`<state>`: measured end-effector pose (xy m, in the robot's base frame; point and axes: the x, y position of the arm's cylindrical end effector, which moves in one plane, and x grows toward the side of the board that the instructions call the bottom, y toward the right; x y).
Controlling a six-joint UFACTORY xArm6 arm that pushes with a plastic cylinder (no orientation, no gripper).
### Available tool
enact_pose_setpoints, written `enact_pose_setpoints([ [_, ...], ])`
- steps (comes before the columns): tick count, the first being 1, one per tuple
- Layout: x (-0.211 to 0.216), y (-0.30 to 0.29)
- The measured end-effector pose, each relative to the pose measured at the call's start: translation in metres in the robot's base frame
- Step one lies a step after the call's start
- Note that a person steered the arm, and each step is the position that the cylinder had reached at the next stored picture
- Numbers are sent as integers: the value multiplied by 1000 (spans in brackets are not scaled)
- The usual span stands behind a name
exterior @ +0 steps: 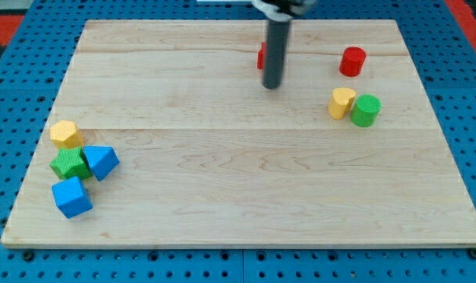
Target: Place the red star to the left of the red circle
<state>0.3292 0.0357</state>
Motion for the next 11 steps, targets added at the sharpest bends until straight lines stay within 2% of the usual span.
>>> enact_pose_setpoints([
  [1,-52,-1],
  [2,-57,-70],
  [3,-92,-35],
  [5,-47,11],
  [6,-86,-26],
  [7,-78,15],
  [9,-14,54],
  [10,-58,4],
  [11,-71,28],
])
